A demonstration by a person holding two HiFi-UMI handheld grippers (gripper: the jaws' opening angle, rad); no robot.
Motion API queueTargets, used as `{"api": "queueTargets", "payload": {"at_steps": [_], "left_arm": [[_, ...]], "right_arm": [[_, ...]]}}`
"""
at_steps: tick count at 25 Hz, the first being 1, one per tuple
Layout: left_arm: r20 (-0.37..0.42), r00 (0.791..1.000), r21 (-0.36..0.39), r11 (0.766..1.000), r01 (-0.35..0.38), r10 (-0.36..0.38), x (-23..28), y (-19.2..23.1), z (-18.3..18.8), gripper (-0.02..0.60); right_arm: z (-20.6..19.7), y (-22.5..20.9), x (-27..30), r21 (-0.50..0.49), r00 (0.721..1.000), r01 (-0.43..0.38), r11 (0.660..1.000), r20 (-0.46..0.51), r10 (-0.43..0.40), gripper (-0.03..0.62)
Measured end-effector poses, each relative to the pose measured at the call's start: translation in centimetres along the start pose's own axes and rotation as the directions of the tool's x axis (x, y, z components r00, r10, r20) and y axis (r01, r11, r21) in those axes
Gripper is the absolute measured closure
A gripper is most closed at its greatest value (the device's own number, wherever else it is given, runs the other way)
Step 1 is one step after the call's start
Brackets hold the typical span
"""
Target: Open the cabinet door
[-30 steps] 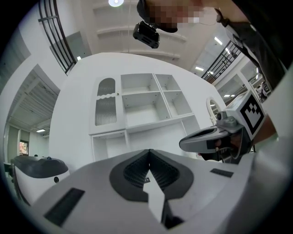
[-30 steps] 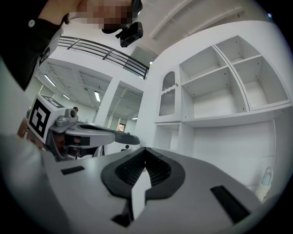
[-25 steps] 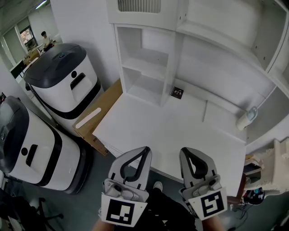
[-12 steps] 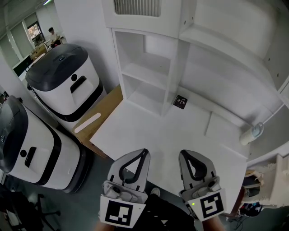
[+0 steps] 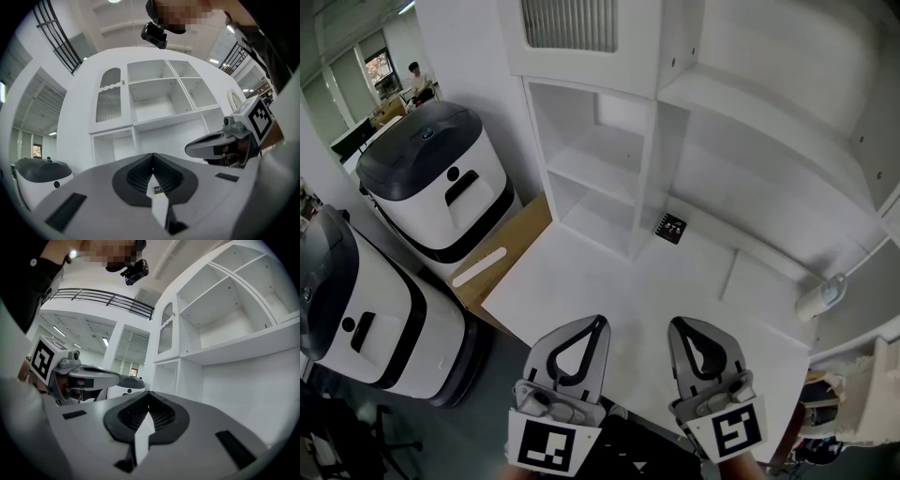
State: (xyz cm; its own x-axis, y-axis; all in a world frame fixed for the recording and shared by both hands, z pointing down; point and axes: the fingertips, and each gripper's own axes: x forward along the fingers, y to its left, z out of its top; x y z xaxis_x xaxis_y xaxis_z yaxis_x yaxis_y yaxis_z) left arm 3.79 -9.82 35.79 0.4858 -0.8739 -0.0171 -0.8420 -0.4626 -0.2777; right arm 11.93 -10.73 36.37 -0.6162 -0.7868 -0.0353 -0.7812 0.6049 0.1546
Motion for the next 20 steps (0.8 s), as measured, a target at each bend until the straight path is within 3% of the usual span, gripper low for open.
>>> {"api": "queueTargets", "payload": {"at_steps": [20], "left_arm": [[0.050, 0.997, 0.024, 0.998, 0.062, -0.063, 3.5, 3.8, 0.8, 0.584]], "right_arm": [[1.3, -1.4, 3.8, -0.022, 0.997, 0.071, 0.997, 0.006, -0.071, 0.592]]}}
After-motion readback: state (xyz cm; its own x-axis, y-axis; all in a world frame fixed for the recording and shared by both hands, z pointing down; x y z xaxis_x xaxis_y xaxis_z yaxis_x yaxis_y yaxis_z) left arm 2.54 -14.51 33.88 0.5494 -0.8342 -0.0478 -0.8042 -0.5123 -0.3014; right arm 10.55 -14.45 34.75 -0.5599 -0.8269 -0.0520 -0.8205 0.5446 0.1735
